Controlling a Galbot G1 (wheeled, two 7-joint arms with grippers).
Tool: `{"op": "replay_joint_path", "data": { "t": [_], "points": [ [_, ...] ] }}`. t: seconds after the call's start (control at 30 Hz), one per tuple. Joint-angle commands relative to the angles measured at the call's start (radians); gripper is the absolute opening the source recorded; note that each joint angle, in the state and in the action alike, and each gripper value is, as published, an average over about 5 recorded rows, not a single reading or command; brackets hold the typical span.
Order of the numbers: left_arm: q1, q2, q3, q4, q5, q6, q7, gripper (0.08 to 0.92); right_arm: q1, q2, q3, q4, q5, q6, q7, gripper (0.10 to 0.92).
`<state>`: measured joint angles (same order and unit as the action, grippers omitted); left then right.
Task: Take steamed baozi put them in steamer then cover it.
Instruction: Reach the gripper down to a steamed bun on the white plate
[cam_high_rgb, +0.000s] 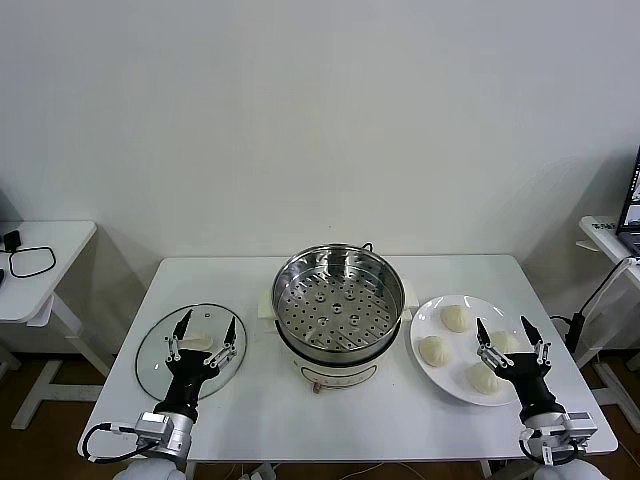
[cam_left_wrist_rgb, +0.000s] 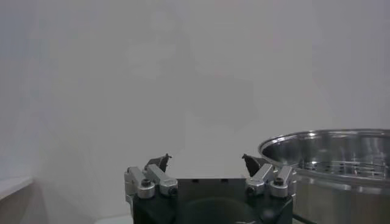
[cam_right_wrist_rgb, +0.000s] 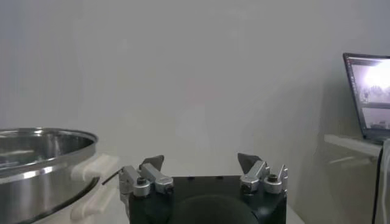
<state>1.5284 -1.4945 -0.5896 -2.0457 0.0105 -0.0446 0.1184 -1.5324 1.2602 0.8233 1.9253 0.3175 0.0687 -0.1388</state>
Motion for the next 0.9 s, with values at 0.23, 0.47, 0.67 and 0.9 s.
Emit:
{"op": "replay_joint_path", "data": {
  "t": [0.23, 0.47, 0.67, 0.9],
  "points": [
    [-0.004, 0.005, 0.018, -0.004, -0.002, 0.002, 0.001, 0.823, 0.209, -0.276, -0.049, -0.155, -0.301, -0.097, -0.001, 0.823],
    [-0.002, 0.002, 0.032, -0.014, -0.002, 0.000, -0.003, 0.823, 0.420, -0.591, -0.252, -0.286, -0.485, -0.208, -0.214, 0.823],
    [0.001, -0.005, 0.037, -0.021, -0.001, -0.002, -0.007, 0.823, 0.692, -0.782, -0.574, -0.427, -0.522, -0.222, -0.515, 0.823],
    [-0.002, -0.014, 0.031, -0.023, 0.001, -0.002, -0.009, 0.823, 1.187, -0.818, -1.071, -0.601, -0.519, -0.165, -0.875, 0.823]
  ]
}}
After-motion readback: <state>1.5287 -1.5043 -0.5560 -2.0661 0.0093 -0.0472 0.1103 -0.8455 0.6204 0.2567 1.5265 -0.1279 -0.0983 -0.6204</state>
